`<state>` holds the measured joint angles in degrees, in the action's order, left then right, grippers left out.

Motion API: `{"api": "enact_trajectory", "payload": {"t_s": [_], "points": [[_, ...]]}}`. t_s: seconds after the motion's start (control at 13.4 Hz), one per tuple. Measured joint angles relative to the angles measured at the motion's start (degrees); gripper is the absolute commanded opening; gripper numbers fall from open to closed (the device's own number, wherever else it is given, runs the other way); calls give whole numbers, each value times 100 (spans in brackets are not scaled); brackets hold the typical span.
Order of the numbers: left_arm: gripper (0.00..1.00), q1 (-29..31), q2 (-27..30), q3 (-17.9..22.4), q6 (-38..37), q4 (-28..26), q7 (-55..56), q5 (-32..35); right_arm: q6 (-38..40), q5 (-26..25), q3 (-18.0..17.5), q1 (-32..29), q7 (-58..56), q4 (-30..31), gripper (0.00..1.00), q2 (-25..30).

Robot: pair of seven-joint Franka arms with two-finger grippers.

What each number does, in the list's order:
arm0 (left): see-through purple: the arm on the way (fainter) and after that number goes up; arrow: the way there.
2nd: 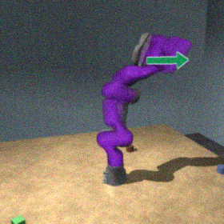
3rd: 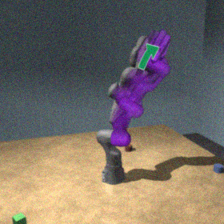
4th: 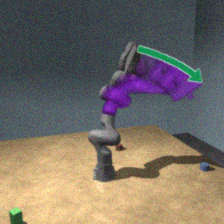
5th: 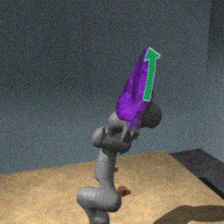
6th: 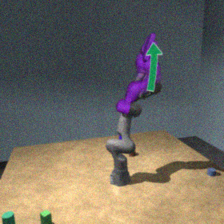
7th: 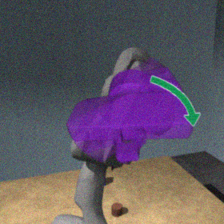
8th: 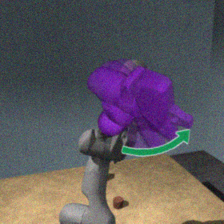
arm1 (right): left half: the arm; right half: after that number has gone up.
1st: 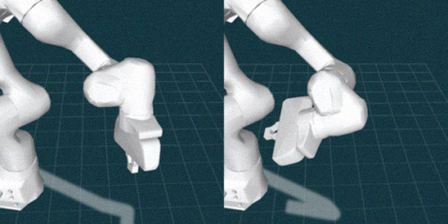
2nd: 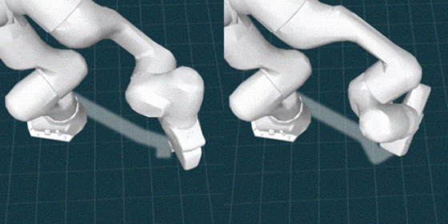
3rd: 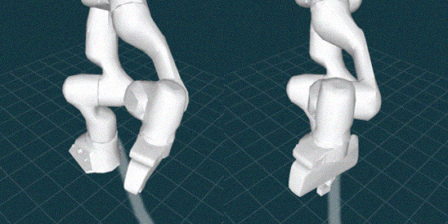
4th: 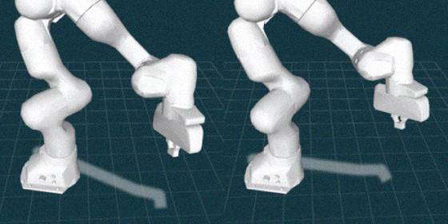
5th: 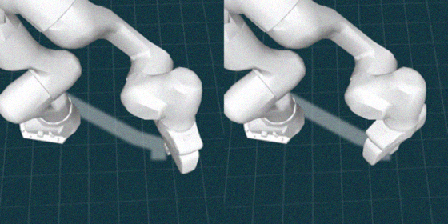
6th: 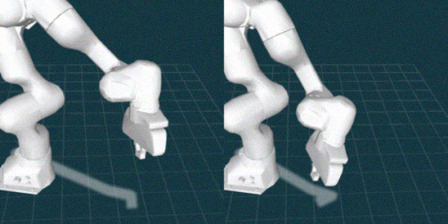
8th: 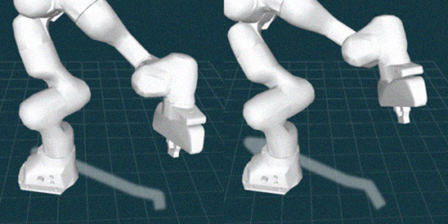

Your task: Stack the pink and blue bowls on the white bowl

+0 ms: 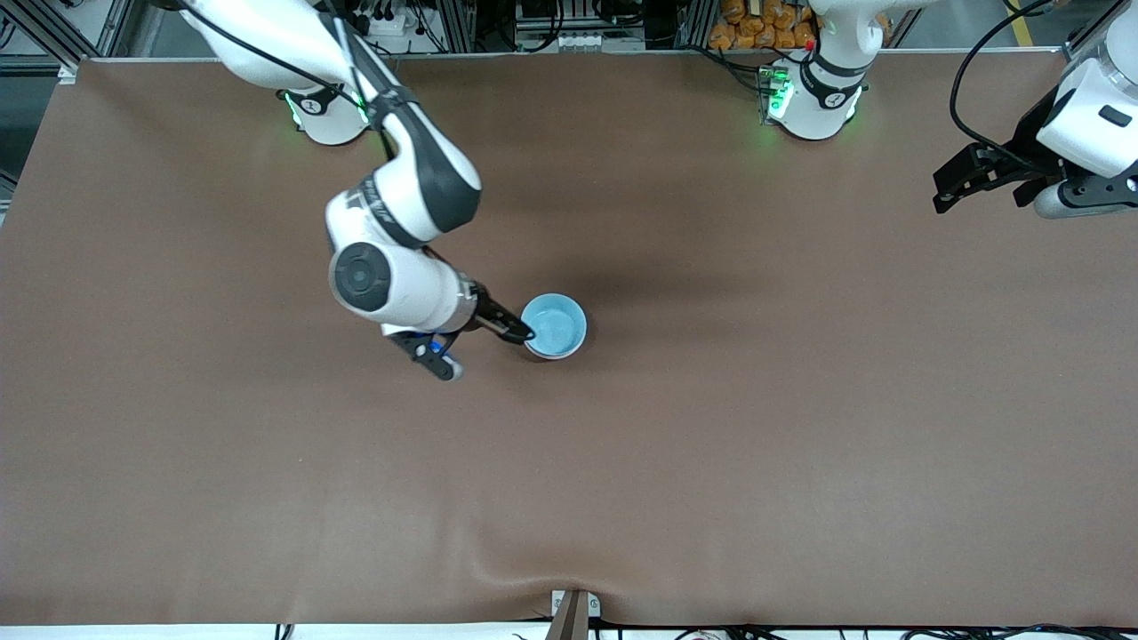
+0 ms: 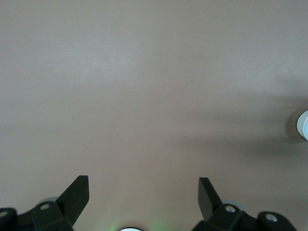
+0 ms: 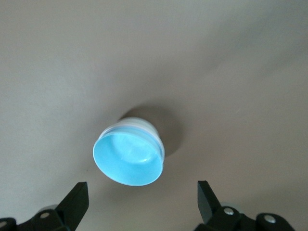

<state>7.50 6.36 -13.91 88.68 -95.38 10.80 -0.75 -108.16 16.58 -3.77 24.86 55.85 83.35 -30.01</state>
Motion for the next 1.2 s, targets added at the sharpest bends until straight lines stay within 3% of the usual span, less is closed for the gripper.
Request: {"api": "enact_trajectory", "payload": {"t_s": [0.22,0.67,0.82,1.05,1.2], "points": [[100,0,-1,0,-1,0,0,0,1072,-572,19,-497,-883,-856,100,9],[100,-2,-1,-49,-5,-2,0,0,2631,-662,67,-2065,-3896,-1823,100,206],[100,-3,0,-106,-4,-1,0,0,3170,-808,63,-2385,-4698,-1919,100,592],[100,2,0,-108,-2,1,0,0,3814,-1429,-9,-2416,-4865,-1913,100,1306],[100,6,-1,-107,-2,1,0,0,3877,-1539,-58,-2409,-4878,-1612,100,1783]]}}
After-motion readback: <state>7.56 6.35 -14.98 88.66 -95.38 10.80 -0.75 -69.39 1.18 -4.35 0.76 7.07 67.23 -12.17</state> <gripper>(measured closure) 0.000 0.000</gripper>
